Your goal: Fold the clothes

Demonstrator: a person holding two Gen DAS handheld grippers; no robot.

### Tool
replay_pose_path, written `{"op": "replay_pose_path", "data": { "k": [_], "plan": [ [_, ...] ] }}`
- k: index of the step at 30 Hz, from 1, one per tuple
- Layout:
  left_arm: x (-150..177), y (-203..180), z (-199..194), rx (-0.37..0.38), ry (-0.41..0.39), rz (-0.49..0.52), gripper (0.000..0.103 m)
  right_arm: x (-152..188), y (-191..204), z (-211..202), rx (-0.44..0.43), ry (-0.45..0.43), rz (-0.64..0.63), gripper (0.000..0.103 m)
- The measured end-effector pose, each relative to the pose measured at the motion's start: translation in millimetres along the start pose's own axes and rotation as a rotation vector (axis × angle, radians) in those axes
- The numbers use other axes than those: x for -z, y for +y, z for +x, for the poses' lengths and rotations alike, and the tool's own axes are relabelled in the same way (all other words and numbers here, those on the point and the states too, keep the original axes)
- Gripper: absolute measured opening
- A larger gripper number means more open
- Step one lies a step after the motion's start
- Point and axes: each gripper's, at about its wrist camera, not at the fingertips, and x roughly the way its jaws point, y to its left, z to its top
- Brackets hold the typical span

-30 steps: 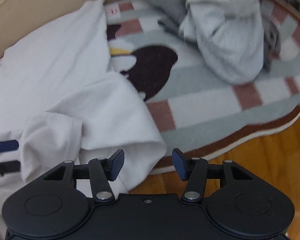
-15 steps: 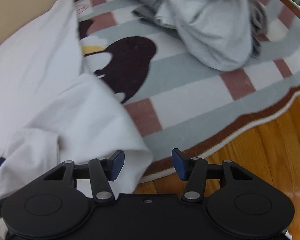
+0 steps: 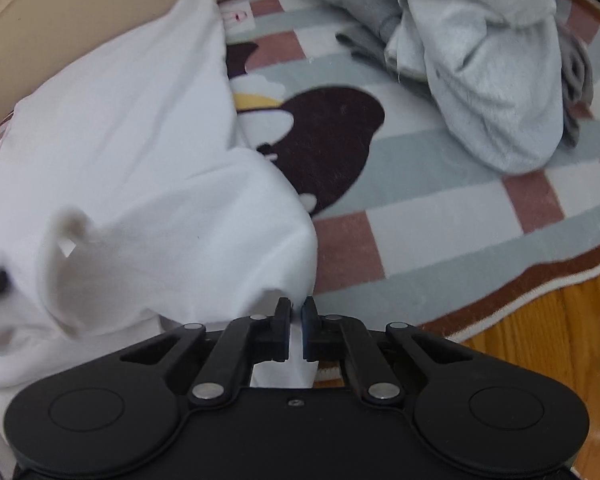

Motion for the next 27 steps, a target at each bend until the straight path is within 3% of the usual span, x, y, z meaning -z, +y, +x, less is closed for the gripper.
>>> {"op": "replay_pose_path", "data": {
  "k": [5, 9, 12, 14, 16, 18, 19, 21, 22, 24, 25, 27],
  "plan": [
    [9.8, 28.1, -46.6, -0.011, -0.082, -0.137, 0.004, 3.4, 8.4, -11.2, 0.057, -0.040, -0.046, 0.005],
    [37.2, 52.9, -90.9, -0.100, -0.152, -0.203, 0.004, 12.5, 17.0, -36.6, 0.054, -0.175, -0.091, 0.005],
    [62.5, 65.3, -100.4, -0.149, -0.084, -0.216, 0.004, 16.1, 25.2, -37.9, 0.029, -0.151, -0.156, 0.005],
    [83.9, 80.9, -90.6, -0.196, 0.020, -0.316, 0.004, 13.2, 32.8, -23.6, 0.009, -0.062, -0.218, 0.006],
    [101.0, 94.0, -75.7, -0.239, 0.123, -0.371, 0.004, 8.9, 39.6, -0.6, 0.048, 0.070, -0.265, 0.007],
    [105.5, 95.1, -71.4, -0.233, 0.163, -0.358, 0.006, 5.7, 44.2, 13.2, 0.103, 0.150, -0.285, 0.013],
    [107.5, 95.4, -69.4, -0.229, 0.181, -0.350, 0.006, 5.3, 45.6, 11.6, 0.099, 0.149, -0.293, 0.014],
    [103.5, 93.1, -76.0, -0.228, 0.168, -0.321, 0.009, 4.7, 42.7, -5.8, 0.008, 0.086, -0.270, 0.016],
    [101.8, 94.5, -80.0, -0.229, 0.163, -0.316, 0.013, 4.2, 39.2, -16.4, -0.054, 0.049, -0.249, 0.024],
    [97.3, 99.8, -86.4, -0.237, 0.150, -0.318, 0.026, 0.0, 24.4, -33.8, -0.207, -0.039, -0.157, 0.049],
    [93.5, 104.9, -88.9, -0.245, 0.137, -0.332, 0.032, -4.9, 15.1, -36.3, -0.273, -0.075, -0.087, 0.052],
    [88.5, 115.7, -94.0, -0.247, 0.108, -0.366, 0.032, -14.0, 0.9, -36.7, -0.364, -0.128, 0.045, 0.052]
  ]
}}
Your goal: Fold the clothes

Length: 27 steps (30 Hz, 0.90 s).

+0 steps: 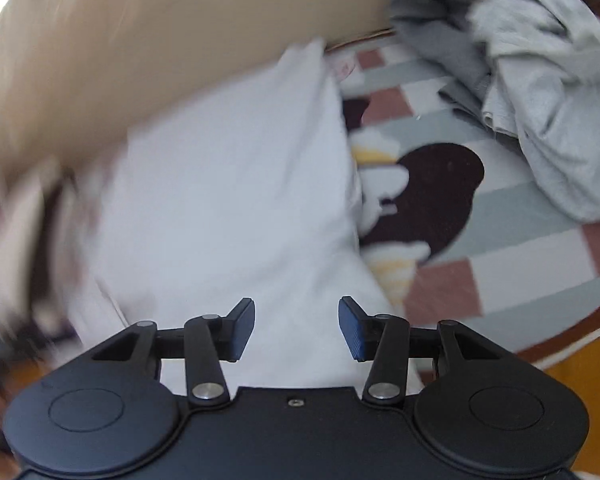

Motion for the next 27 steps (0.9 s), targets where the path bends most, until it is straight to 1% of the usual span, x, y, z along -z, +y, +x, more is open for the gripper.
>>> {"op": "replay_pose_path", "data": {
  "k": [1, 2, 3, 4, 6, 8, 9, 10, 11, 13, 15, 16, 17, 18, 20, 21, 23, 24, 26, 27],
  "plan": [
    [-4.3, 1.4, 3.0, 0.006, 0.001, -0.010, 0.033, -5.0, -4.5, 4.4, -0.001, -0.020, 0.041, 0.052],
    [-8.6, 2.6, 6.2, 0.013, 0.003, -0.020, 0.039, -9.6, -7.5, 13.3, 0.016, -0.020, 0.059, 0.052],
    [-11.6, 1.3, 13.0, 0.014, 0.016, -0.015, 0.043, -14.3, -10.6, 22.3, 0.034, -0.020, 0.076, 0.052],
    [-12.1, -1.3, 20.2, -0.005, 0.034, -0.009, 0.045, -18.1, -8.4, 33.0, 0.044, -0.001, 0.069, 0.052],
    [-14.8, -8.9, 36.0, -0.024, 0.080, 0.031, 0.045, -25.6, -3.9, 54.5, 0.062, 0.037, 0.053, 0.052],
    [-15.4, -13.2, 42.2, 0.006, 0.061, 0.042, 0.045, -33.2, 0.7, 75.9, 0.081, 0.076, 0.037, 0.051],
    [-16.5, -14.1, 43.7, 0.026, 0.034, 0.038, 0.045, -33.4, 4.4, 82.2, 0.108, 0.024, -0.016, 0.051],
    [-18.2, -15.9, 45.8, 0.027, 0.015, 0.036, 0.045, -30.8, 4.4, 88.8, 0.131, 0.012, -0.033, 0.051],
    [-19.4, -19.4, 48.7, 0.024, 0.013, 0.049, 0.045, -28.0, 4.3, 95.4, 0.154, 0.000, -0.049, 0.051],
    [-20.8, -26.3, 54.7, 0.010, 0.018, 0.077, 0.045, -28.5, 2.8, 102.0, 0.151, 0.006, -0.049, 0.051],
    [-18.5, -27.5, 61.4, -0.006, 0.032, 0.074, 0.045, -28.5, 4.3, 104.1, 0.175, -0.048, -0.066, 0.051],
    [-16.8, -26.7, 64.7, -0.009, 0.040, 0.066, 0.045, -29.8, 3.8, 109.4, 0.165, -0.046, -0.091, 0.044],
    [-13.6, -23.9, 66.6, -0.017, 0.044, 0.042, 0.045, -31.2, 3.2, 114.9, 0.155, -0.044, -0.116, 0.008],
    [-10.3, -21.1, 68.5, -0.026, 0.048, 0.017, 0.045, -31.5, 2.9, 118.9, 0.145, -0.037, -0.138, 0.008],
    [-2.8, -16.0, 65.9, -0.023, 0.049, -0.013, 0.045, -31.5, 6.3, 107.9, 0.138, -0.134, -0.171, 0.007],
    [0.2, -14.7, 64.0, -0.025, 0.057, -0.009, 0.045, -33.7, 4.3, 101.1, 0.142, -0.174, -0.141, 0.007],
    [3.8, -11.2, 61.4, -0.025, 0.080, -0.008, 0.045, -37.9, -5.1, 97.2, 0.160, -0.203, -0.062, 0.006],
    [4.7, -9.2, 61.3, -0.022, 0.090, -0.015, 0.045, -38.8, -8.3, 102.8, 0.183, -0.187, -0.060, 0.002],
    [5.7, -4.9, 62.6, -0.019, 0.104, -0.030, 0.045, -35.8, -11.1, 117.1, 0.317, -0.165, -0.113, 0.002],
    [5.2, -3.6, 62.0, -0.016, 0.106, -0.035, 0.045, -35.9, -16.3, 123.8, 0.357, -0.139, -0.109, 0.002]
  ]
}}
